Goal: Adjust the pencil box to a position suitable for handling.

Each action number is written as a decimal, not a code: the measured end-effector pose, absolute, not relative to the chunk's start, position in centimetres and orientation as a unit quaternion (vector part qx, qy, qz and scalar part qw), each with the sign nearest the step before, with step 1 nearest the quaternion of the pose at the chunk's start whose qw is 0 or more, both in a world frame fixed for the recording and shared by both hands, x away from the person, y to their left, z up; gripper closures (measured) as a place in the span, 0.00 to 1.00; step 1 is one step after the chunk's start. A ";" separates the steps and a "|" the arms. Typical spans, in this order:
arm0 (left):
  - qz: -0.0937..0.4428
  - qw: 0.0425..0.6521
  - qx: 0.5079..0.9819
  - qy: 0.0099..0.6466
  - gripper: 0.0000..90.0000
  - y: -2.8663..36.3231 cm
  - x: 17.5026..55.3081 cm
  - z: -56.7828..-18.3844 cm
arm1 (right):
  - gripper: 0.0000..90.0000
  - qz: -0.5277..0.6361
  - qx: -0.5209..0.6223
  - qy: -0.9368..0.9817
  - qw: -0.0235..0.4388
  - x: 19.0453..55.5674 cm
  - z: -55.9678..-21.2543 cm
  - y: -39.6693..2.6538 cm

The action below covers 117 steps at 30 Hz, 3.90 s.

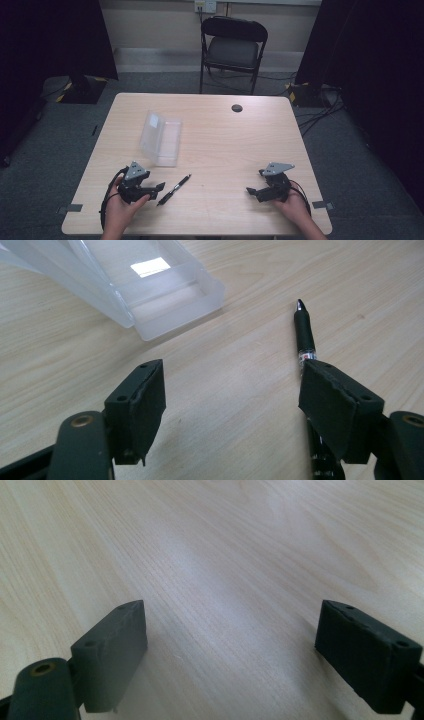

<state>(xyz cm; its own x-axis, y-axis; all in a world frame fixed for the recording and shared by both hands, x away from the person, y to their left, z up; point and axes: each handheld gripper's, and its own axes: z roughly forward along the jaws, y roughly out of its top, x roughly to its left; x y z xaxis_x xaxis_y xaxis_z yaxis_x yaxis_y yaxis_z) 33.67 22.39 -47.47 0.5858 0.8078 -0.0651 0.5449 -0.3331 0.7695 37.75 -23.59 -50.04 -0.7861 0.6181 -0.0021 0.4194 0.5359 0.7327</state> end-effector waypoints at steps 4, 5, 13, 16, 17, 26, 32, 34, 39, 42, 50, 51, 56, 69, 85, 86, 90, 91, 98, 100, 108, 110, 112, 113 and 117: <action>0.166 0.392 0.801 0.421 0.30 22.0 33.9 -47.2 | 0.14 0.377 0.299 0.866 0.132 37.7 -50.0 -23.6; 0.165 0.394 0.800 0.422 0.30 21.9 34.0 -47.2 | 0.14 0.377 0.299 0.866 0.132 37.7 -50.0 -23.6; 0.160 0.404 0.800 0.415 0.30 20.4 34.7 -47.1 | 0.14 0.377 0.299 0.866 0.132 37.7 -50.0 -23.6; 0.160 0.406 0.799 0.413 0.30 19.9 35.0 -46.9 | 0.14 0.377 0.300 0.866 0.131 37.7 -50.0 -23.6; 0.159 0.408 0.800 0.410 0.31 19.8 35.1 -46.9 | 0.14 0.377 0.299 0.866 0.132 37.7 -50.0 -23.6; 0.158 0.409 0.800 0.410 0.35 18.9 36.6 -46.7 | 0.14 0.377 0.299 0.866 0.132 37.8 -50.0 -23.6; 0.155 0.409 0.802 0.406 0.35 18.4 37.4 -46.6 | 0.14 0.377 0.299 0.866 0.132 37.8 -50.0 -23.6; 0.155 0.407 0.803 0.406 0.35 18.3 37.6 -46.6 | 0.14 0.377 0.299 0.866 0.132 37.8 -50.0 -23.6; 0.152 0.411 0.796 0.417 0.36 18.1 38.2 -46.9 | 0.14 0.377 0.299 0.866 0.132 37.7 -50.0 -23.6; 0.152 0.398 0.804 0.415 0.37 18.2 38.6 -47.0 | 0.14 0.377 0.299 0.866 0.132 37.7 -50.0 -23.6; 0.157 0.399 0.798 0.423 0.37 17.8 39.2 -47.2 | 0.14 0.377 0.300 0.866 0.131 37.7 -50.0 -23.6; 0.156 0.396 0.801 0.420 0.37 17.9 39.3 -47.2 | 0.14 0.377 0.300 0.866 0.132 37.7 -50.0 -23.6; 0.154 0.402 0.795 0.428 0.38 17.6 39.7 -47.1 | 0.14 0.377 0.299 0.866 0.132 37.8 -50.0 -23.6; 0.157 0.386 0.802 0.428 0.47 16.7 40.9 -47.6 | 0.14 0.377 0.300 0.866 0.132 37.7 -50.0 -23.6; 0.155 0.368 0.794 0.458 0.68 16.6 41.7 -48.5 | 0.14 0.378 0.300 0.866 0.132 37.8 -50.0 -23.6; 0.154 0.364 0.795 0.461 0.70 16.6 41.7 -48.4 | 0.14 0.378 0.300 0.866 0.132 37.8 -50.0 -23.6; 0.155 0.358 0.794 0.466 0.74 16.9 41.8 -48.4 | 0.14 0.378 0.300 0.866 0.132 37.8 -50.0 -23.6; 0.158 0.360 0.792 0.467 0.75 17.0 41.8 -48.5 | 0.14 0.378 0.300 0.866 0.132 37.8 -50.0 -23.6; 0.156 0.357 0.792 0.470 0.80 17.4 41.9 -48.5 | 0.14 0.378 0.300 0.866 0.132 37.8 -50.0 -23.6; 0.151 0.356 0.795 0.467 0.81 17.5 41.9 -48.5 | 0.14 0.378 0.300 0.866 0.132 37.8 -50.0 -23.6; 0.147 0.355 0.794 0.471 0.83 17.6 41.6 -48.4 | 0.14 0.378 0.300 0.866 0.132 37.8 -50.0 -23.6; 0.147 0.356 0.793 0.472 0.83 17.7 41.5 -48.4 | 0.14 0.378 0.300 0.866 0.132 37.8 -50.0 -23.6; 0.142 0.358 0.792 0.474 0.84 17.8 41.4 -48.4 | 0.14 0.378 0.300 0.866 0.132 37.8 -50.0 -23.6; 0.142 0.357 0.792 0.474 0.84 17.9 41.4 -48.3 | 0.14 0.378 0.300 0.866 0.132 37.8 -50.0 -23.6; 0.143 0.355 0.792 0.475 0.85 18.2 41.2 -48.3 | 0.14 0.378 0.300 0.866 0.131 37.8 -50.0 -23.6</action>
